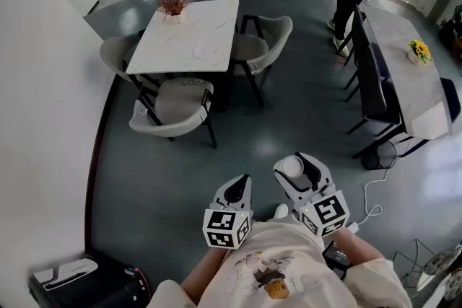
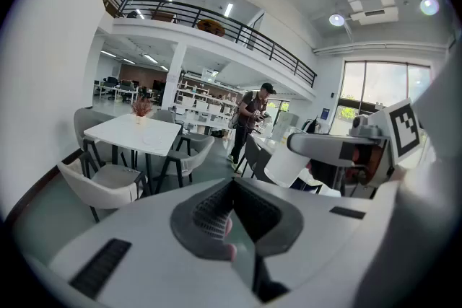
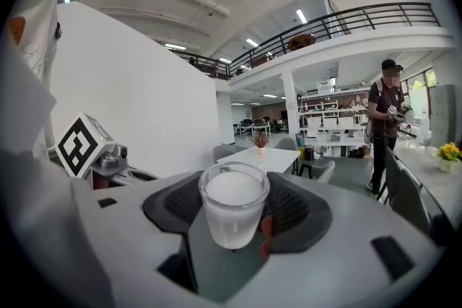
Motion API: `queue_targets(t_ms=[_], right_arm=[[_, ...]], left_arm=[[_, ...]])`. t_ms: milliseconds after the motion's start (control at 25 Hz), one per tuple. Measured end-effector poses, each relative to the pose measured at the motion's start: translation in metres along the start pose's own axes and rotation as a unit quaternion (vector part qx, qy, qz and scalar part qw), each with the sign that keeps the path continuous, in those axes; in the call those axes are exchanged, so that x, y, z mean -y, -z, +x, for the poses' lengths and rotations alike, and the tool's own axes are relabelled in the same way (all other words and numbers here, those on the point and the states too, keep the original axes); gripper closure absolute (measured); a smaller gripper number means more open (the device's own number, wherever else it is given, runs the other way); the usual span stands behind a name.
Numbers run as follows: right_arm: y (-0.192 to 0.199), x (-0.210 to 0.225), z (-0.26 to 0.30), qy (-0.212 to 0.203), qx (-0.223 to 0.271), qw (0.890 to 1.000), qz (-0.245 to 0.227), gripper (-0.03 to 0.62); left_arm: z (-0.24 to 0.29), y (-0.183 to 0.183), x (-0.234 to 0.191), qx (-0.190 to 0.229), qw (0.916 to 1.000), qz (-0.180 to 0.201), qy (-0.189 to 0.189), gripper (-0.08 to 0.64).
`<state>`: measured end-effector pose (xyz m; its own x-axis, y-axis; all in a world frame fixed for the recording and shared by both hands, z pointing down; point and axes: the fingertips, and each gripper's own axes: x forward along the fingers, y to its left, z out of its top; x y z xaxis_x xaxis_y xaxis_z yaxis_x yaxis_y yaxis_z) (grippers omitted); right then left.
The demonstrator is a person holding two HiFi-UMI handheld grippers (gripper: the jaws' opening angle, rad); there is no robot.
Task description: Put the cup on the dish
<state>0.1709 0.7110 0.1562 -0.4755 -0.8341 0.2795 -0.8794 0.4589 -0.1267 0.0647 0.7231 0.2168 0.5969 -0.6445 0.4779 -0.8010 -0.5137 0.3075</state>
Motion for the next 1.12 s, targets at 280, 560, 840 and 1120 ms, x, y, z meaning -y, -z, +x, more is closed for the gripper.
queue_targets(t_ms=[280,560,840,1120], right_arm=[[-0.014,0.012,0.038,0.006,0.021,0.999,-0.029,0.319],[-0.010,0.007,0.043,0.002,0.020,1.000,0.000,0.319],[-0.011,-0.010,0.054,0.000,0.010,1.000,-0.011,0.319],[-0.001,-0.037,0.090,-0.009,-0.001,1.000,0.007,0.319]], left_arm=[[0.029,-0.024,-0.021,0.033,0.9994,0.006,0.008,0.557],[0.027,-0.012,-0.030,0.021,0.9997,-0.008,0.012,0.555],[0.018,-0.014,-0.046,0.022,0.9996,-0.012,0.015,0.555],[-0.007,-0.010,-0.092,0.024,0.9995,-0.016,0.011,0.557]])
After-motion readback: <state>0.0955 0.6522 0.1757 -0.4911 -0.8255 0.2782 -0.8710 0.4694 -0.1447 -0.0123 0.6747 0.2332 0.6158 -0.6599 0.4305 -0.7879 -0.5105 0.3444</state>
